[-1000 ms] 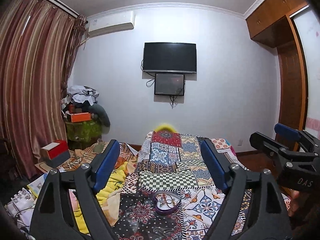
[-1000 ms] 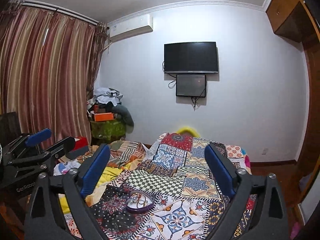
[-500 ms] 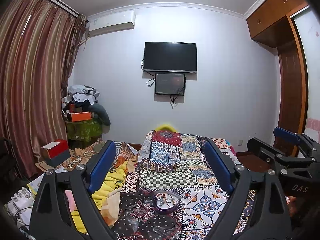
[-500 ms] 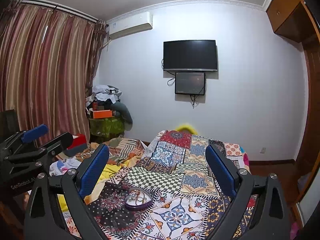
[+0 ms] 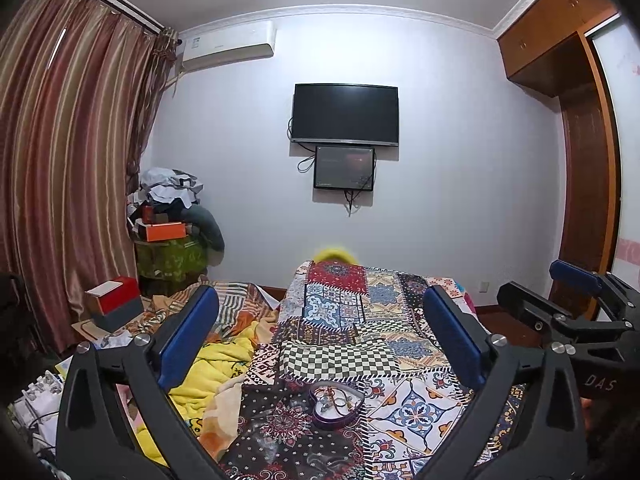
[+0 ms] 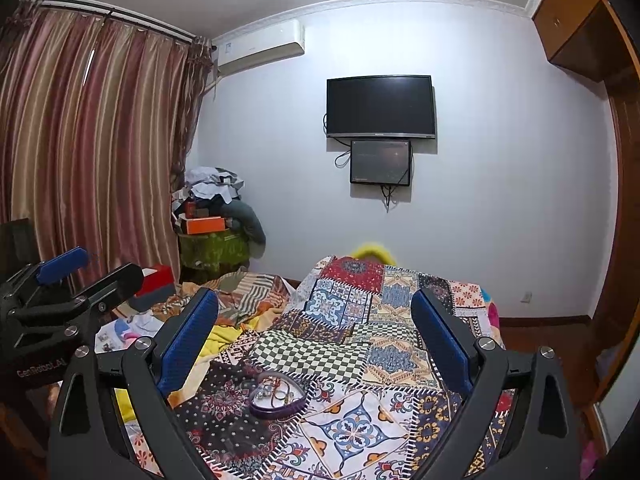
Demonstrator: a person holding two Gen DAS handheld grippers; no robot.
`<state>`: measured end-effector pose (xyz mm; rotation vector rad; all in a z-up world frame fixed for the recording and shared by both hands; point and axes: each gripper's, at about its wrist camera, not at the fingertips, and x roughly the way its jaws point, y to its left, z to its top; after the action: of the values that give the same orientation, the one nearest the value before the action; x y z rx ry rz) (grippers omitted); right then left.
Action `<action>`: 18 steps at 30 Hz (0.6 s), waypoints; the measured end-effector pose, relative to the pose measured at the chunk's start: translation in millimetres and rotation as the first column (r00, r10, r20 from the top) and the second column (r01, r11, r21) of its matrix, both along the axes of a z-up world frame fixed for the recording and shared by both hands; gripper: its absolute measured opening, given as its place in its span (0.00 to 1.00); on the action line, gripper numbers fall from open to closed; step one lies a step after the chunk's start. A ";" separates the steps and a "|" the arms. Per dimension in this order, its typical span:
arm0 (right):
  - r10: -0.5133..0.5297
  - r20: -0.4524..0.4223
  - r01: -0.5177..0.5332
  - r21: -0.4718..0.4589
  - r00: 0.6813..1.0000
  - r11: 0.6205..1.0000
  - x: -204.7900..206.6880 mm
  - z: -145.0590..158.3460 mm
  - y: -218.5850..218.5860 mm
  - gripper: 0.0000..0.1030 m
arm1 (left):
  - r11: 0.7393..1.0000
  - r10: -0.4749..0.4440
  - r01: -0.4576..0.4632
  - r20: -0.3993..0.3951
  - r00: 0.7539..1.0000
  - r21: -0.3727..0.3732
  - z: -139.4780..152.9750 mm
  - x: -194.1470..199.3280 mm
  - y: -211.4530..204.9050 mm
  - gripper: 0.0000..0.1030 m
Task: Organize jewelry
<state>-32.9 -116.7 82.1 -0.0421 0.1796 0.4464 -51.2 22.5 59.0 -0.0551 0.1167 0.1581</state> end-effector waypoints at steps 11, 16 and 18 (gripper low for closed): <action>-0.003 -0.009 0.003 0.006 1.000 1.000 0.2 1.0 -5.2 1.00 | 1.000 0.001 -0.001 -0.007 1.000 -0.006 -0.6 1.7 1.2 0.99; -0.003 -0.016 0.003 0.006 1.000 1.000 1.9 -0.3 -5.8 1.00 | 1.000 -0.008 0.008 -0.016 1.000 -0.010 -1.0 4.0 1.5 0.99; -0.003 -0.017 0.003 0.006 1.000 1.000 2.3 -0.1 -5.8 1.00 | 1.000 -0.012 0.012 -0.018 1.000 -0.010 -1.2 5.3 2.3 0.99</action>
<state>-30.6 -122.5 82.0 -0.0324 0.1951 0.4444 -45.9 24.8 57.9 -0.0630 0.1360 0.1464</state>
